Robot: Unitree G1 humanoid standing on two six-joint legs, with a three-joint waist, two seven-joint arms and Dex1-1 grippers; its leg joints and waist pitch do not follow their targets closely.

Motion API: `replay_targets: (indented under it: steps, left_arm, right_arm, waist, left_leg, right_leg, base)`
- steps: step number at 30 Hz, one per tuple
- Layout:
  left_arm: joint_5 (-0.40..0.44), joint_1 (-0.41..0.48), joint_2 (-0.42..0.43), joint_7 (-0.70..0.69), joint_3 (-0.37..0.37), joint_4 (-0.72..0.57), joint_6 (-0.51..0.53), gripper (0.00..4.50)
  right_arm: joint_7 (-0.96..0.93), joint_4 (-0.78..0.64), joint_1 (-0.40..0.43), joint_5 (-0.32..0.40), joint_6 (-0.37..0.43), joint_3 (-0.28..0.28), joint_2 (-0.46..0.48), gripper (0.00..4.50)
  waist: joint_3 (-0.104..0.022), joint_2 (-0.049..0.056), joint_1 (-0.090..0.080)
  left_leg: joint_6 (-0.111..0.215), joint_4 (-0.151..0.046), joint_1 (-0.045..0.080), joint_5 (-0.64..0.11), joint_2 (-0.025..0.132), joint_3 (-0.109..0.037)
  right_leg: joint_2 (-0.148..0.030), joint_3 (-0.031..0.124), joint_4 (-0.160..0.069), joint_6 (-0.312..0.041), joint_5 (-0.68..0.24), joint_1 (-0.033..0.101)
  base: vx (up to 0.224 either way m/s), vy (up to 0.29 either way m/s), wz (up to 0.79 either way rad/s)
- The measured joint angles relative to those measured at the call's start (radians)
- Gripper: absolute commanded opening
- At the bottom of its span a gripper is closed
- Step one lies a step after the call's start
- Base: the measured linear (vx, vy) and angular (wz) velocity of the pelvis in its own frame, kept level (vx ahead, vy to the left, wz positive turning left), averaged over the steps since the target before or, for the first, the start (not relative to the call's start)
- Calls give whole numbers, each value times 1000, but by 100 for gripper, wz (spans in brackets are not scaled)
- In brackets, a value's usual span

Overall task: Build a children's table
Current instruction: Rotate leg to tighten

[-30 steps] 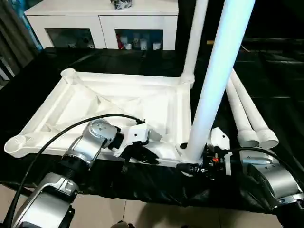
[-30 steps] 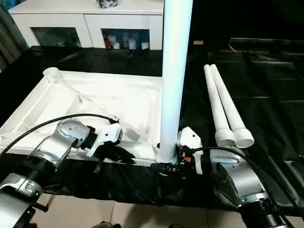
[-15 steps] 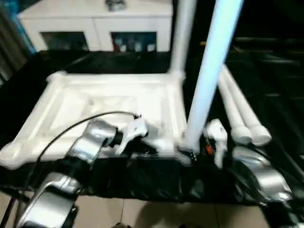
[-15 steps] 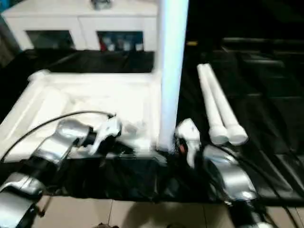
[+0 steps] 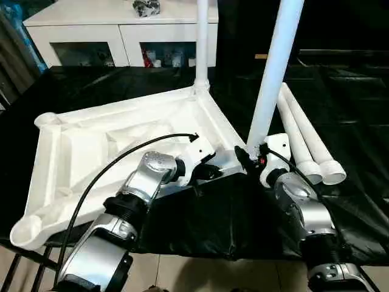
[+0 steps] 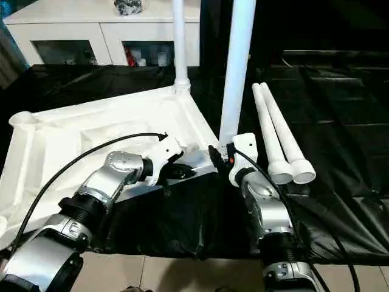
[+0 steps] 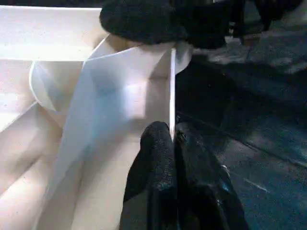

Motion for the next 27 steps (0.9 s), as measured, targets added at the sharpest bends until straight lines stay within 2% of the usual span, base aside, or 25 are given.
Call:
replay_targets:
  steps: [4, 7, 12, 17, 23, 27]
  left_arm:
    - [4, 1, 2, -8, -2, -2, -13, 0]
    - [4, 8, 24, -42, -12, -3, -61, 0]
    - [-24, 47, 85, -187, -18, -44, -112, 0]
    - [-37, 55, 141, -329, -38, -63, -140, 0]
    - [-46, 56, 181, -438, -64, -64, -192, 0]
    - [-58, 59, 206, -494, -75, -72, -209, 0]
  right_arm:
    - [11, -1, 0, -4, -7, 1, -1, 400]
    - [110, -14, 15, -16, -19, 27, -48, 400]
    - [358, -107, 74, 11, -12, 98, -173, 400]
    - [578, -207, 115, 64, 43, 154, -278, 400]
    - [765, -273, 136, 108, 96, 190, -366, 400]
    - [836, -305, 140, 128, 128, 216, -406, 365]
  waist:
    - [0, 0, 0]
    - [1, 0, 0]
    - [1, 0, 4]
    - [3, 3, 19]
    - [3, 3, 32]
    - [3, 3, 36]
  left_leg:
    - [0, -1, -1, 0, 0, 0]
    - [0, -1, -2, 0, 0, 0]
    - [0, -6, -3, 0, 1, 0]
    - [0, -5, -4, 0, 1, 0]
    - [0, -5, -4, 0, 1, 1]
    - [0, -5, -5, 0, 1, 1]
  right_leg:
    - [0, 0, 0, -1, 0, -1]
    - [0, 0, 0, 0, 0, -2]
    - [0, -2, 0, 1, -1, -4]
    - [1, -2, 0, 1, -1, -6]
    - [0, -1, 0, 1, -1, -5]
    - [0, -1, 0, 1, -1, -5]
  base:
    - [0, 0, 0]
    - [0, 0, 0]
    - [0, 0, 0]
    - [0, 0, 0]
    - [0, 0, 0]
    - [0, 0, 0]
